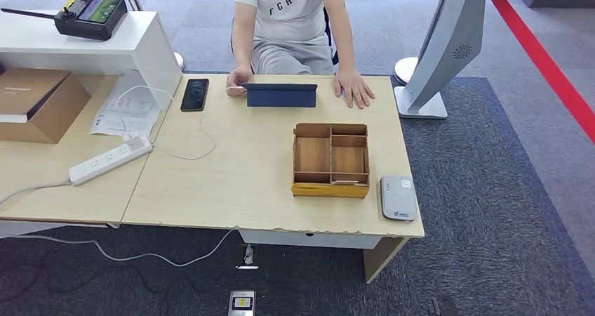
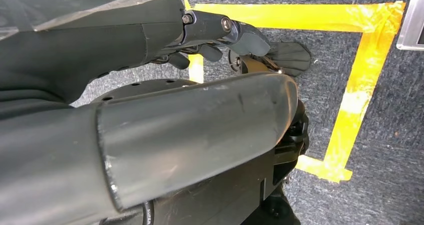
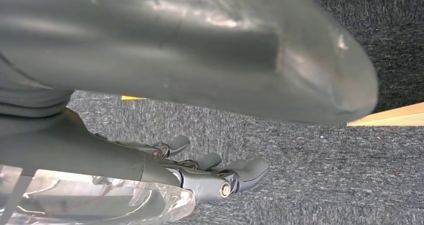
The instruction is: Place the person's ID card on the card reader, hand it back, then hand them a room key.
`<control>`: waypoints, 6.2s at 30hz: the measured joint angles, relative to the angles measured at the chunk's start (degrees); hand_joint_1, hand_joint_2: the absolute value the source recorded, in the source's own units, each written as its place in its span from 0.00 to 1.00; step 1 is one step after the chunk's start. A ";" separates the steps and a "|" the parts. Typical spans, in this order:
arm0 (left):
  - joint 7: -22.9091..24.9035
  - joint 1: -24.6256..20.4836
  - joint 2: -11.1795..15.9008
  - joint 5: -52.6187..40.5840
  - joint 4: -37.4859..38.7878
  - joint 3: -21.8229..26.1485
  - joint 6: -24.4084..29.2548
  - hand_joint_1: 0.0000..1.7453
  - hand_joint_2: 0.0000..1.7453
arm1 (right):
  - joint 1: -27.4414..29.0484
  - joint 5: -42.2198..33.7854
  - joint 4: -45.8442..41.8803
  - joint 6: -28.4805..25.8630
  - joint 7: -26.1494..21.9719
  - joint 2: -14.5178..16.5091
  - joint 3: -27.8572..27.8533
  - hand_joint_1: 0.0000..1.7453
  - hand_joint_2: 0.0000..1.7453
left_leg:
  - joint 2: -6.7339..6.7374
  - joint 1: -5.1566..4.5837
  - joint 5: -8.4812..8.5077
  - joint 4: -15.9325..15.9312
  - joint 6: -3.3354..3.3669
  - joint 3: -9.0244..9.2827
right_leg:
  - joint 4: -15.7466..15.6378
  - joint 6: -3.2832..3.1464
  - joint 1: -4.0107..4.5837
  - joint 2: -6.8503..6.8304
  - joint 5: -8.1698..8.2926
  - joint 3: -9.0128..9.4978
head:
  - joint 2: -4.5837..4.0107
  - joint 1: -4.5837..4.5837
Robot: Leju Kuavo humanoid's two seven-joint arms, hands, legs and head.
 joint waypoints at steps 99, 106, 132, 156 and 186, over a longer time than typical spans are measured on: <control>-0.36 -0.30 0.76 1.19 0.39 -0.09 -0.10 0.00 0.00 | -18.23 59.81 -74.48 10.04 17.60 -12.44 42.82 0.00 1.00 | 0.00 -0.03 0.05 0.04 0.02 0.02 | 0.03 0.07 -0.03 0.00 0.10 0.12 | 0.00 0.01; -0.12 -0.29 0.74 1.30 0.39 -0.09 -0.10 0.00 0.00 | -19.93 59.02 -70.29 9.43 17.13 -12.26 45.48 0.00 1.00 | -0.01 -0.03 0.05 0.04 0.02 0.01 | 0.03 0.07 -0.03 0.00 0.09 0.11 | 0.00 0.01; -0.13 -0.25 0.74 2.21 0.39 -0.09 -0.11 0.00 0.00 | -24.72 52.37 -57.25 7.40 14.36 -9.67 52.35 0.00 1.00 | -0.01 -0.02 0.05 0.04 0.01 0.02 | 0.03 0.07 -0.02 0.00 0.10 0.10 | 0.00 0.01; -0.29 -0.17 0.74 3.06 0.39 -0.09 0.03 0.00 0.00 | -28.75 51.48 -46.17 5.60 12.97 -9.63 53.47 0.00 1.00 | -0.01 -0.03 0.05 0.05 0.01 0.02 | 0.03 0.07 -0.02 0.00 0.10 0.09 | 0.00 0.01; -0.35 -0.17 0.76 2.90 0.39 -0.09 0.01 0.00 0.00 | -28.75 51.86 -44.16 5.70 13.46 -9.67 53.37 0.00 1.00 | 0.00 -0.02 0.05 0.05 0.01 0.02 | 0.03 0.07 -0.02 0.00 0.10 0.09 | 0.00 0.01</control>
